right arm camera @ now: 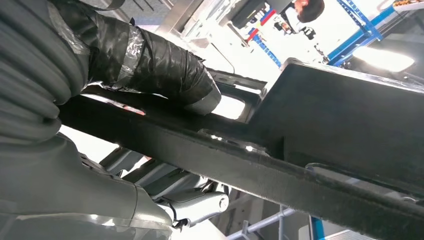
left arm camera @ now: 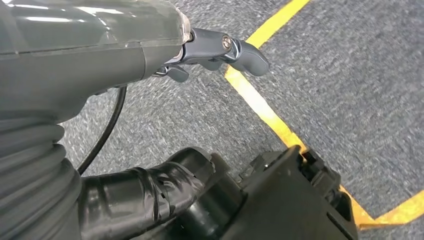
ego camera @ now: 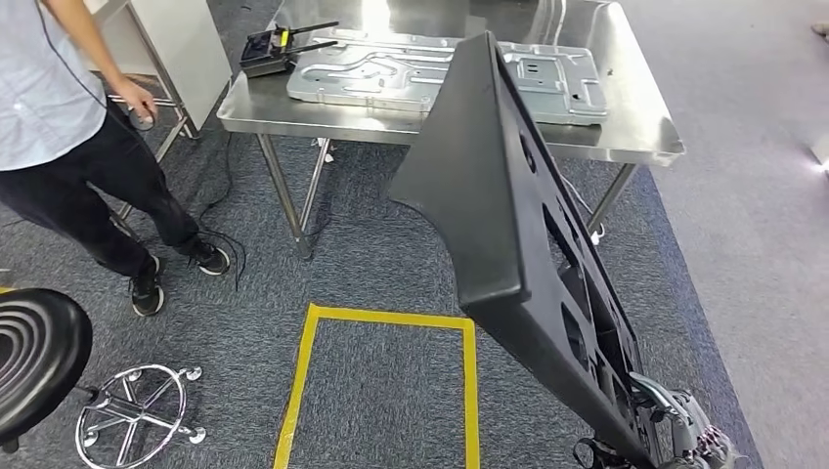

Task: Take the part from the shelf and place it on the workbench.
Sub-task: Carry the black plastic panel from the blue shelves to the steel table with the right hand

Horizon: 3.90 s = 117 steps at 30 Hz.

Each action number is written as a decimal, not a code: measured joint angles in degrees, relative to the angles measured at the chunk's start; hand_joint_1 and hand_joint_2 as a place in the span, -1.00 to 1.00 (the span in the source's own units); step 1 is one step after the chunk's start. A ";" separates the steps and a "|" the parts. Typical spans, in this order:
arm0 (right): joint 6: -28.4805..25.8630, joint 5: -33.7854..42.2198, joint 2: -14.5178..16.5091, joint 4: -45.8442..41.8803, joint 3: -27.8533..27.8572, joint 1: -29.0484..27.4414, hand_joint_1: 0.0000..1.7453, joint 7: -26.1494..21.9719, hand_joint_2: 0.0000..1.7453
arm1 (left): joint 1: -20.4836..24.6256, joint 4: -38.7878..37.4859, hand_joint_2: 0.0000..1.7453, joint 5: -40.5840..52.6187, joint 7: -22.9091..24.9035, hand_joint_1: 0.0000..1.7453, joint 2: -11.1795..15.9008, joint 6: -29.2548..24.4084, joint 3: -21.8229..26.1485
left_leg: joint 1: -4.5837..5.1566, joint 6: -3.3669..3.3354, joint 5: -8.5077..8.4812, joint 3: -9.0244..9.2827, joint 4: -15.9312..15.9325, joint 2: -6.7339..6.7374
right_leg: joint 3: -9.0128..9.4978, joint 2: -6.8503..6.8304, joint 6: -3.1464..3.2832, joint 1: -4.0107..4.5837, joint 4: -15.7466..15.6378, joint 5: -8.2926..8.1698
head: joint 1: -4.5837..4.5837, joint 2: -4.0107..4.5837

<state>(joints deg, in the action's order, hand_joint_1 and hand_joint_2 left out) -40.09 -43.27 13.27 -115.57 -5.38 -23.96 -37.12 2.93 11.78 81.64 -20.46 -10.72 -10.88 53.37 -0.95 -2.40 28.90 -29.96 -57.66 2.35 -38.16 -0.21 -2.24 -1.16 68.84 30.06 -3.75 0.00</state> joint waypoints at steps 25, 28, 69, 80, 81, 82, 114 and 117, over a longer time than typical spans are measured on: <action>-0.01 1.61 -1.46 3.75 -2.64 1.14 1.00 0.22 1.00 | 0.31 0.00 1.00 0.00 0.93 -1.00 0.60 1.20 -0.26 | -0.12 0.05 -0.88 -0.42 0.38 -2.02 | 2.40 1.11 0.61 0.82 -2.90 1.79 | -0.09 0.00; 0.00 1.74 -1.56 3.91 -2.64 1.13 1.00 0.15 1.00 | 0.25 0.00 1.00 0.00 1.20 -1.00 0.60 1.33 -0.24 | -0.11 -0.06 -0.62 -0.34 0.31 -1.73 | -2.03 0.81 0.00 0.34 5.14 3.94 | -0.10 0.00; 0.01 -3.33 -1.35 1.15 -2.11 1.34 1.00 0.00 1.00 | 0.69 0.00 1.00 0.00 1.17 -1.00 1.18 0.47 0.93 | -0.37 2.80 4.03 0.61 -3.42 -2.67 | 4.80 0.59 2.41 -0.16 -9.58 -2.65 | 0.20 0.00; 0.01 -3.70 -1.16 0.80 -2.08 0.99 1.00 0.01 1.00 | 0.83 0.00 1.00 -0.01 2.32 -1.00 1.25 -2.11 1.38 | 1.19 -0.02 -0.64 -2.28 -1.87 -1.02 | 6.40 -0.53 2.80 1.50 -9.53 -1.17 | 0.43 0.00; 0.01 -3.78 -1.12 0.68 -2.07 0.92 1.00 0.00 1.00 | 0.80 0.00 1.00 -0.01 2.34 -1.00 1.21 -2.21 1.39 | 1.11 -0.04 -0.71 -2.18 -1.40 -1.28 | 6.37 -0.77 2.51 1.47 -9.63 -1.19 | 0.45 0.00; 0.01 -3.86 -1.07 0.56 -2.06 0.89 1.00 0.00 1.00 | 0.68 0.00 1.00 -0.01 2.36 -1.00 1.19 -2.27 1.39 | 0.94 -0.10 -0.98 -2.09 -1.03 -1.53 | 6.41 -0.91 2.20 1.45 -9.52 -1.06 | 0.43 0.00; 0.01 -5.05 -0.73 -0.33 -1.96 0.52 1.00 0.00 1.00 | 0.41 0.00 1.00 -0.02 1.22 -1.00 1.05 -1.40 1.73 | 0.68 0.80 -0.75 -1.62 -0.62 -1.19 | 6.55 -2.77 1.82 0.85 -10.19 -1.58 | 0.50 0.00; 0.01 -5.16 -0.70 -0.44 -1.95 0.51 1.00 0.00 1.00 | 0.43 0.00 1.00 -0.03 0.95 -1.00 0.97 -0.93 1.74 | 0.25 -0.16 -1.44 -1.14 0.31 -1.63 | 4.72 -1.09 0.75 0.77 -5.76 1.42 | 0.45 0.00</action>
<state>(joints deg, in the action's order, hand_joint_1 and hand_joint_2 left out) -40.09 -48.43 12.57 -116.02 -7.33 -23.45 -37.12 3.36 11.78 81.60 -19.51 -9.74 -11.81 55.12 -0.70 -2.56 27.45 -31.11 -57.35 0.72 -33.44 -1.30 -1.49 -0.39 63.08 31.48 -3.30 0.00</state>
